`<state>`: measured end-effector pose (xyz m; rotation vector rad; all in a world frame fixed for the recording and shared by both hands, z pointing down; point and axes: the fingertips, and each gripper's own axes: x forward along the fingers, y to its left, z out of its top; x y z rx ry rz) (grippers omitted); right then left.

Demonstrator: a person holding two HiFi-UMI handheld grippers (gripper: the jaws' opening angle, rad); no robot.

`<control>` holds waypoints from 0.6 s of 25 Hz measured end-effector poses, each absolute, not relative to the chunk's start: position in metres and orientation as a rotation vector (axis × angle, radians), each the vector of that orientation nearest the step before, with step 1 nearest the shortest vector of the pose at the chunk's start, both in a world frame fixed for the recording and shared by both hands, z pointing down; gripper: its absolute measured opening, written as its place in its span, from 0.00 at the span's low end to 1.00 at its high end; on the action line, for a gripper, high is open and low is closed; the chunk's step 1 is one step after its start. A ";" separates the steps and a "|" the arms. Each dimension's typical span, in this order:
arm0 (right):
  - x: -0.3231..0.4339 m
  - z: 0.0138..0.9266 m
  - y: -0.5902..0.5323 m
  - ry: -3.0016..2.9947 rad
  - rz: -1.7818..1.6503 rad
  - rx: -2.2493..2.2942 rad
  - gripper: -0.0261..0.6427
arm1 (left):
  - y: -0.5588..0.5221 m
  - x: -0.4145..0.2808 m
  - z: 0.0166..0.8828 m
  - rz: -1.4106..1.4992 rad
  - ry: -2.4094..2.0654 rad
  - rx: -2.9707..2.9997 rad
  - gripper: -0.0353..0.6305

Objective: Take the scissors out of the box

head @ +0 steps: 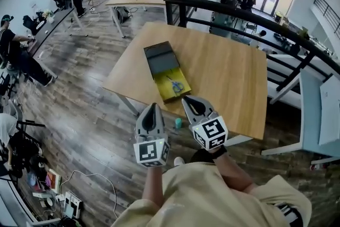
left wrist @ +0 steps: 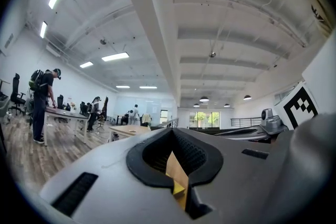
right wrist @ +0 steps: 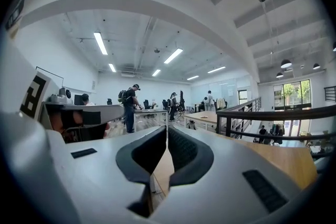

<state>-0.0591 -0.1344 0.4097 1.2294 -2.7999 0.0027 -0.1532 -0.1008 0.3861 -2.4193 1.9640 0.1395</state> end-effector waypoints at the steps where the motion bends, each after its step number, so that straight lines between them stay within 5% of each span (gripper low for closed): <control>1: -0.063 0.416 -0.141 -2.790 0.027 1.231 0.06 | -0.107 -0.157 0.391 0.130 1.968 -2.433 0.07; 15: -0.085 0.468 -0.274 -2.684 0.104 1.073 0.06 | -0.235 -0.178 0.428 0.084 2.076 -2.443 0.07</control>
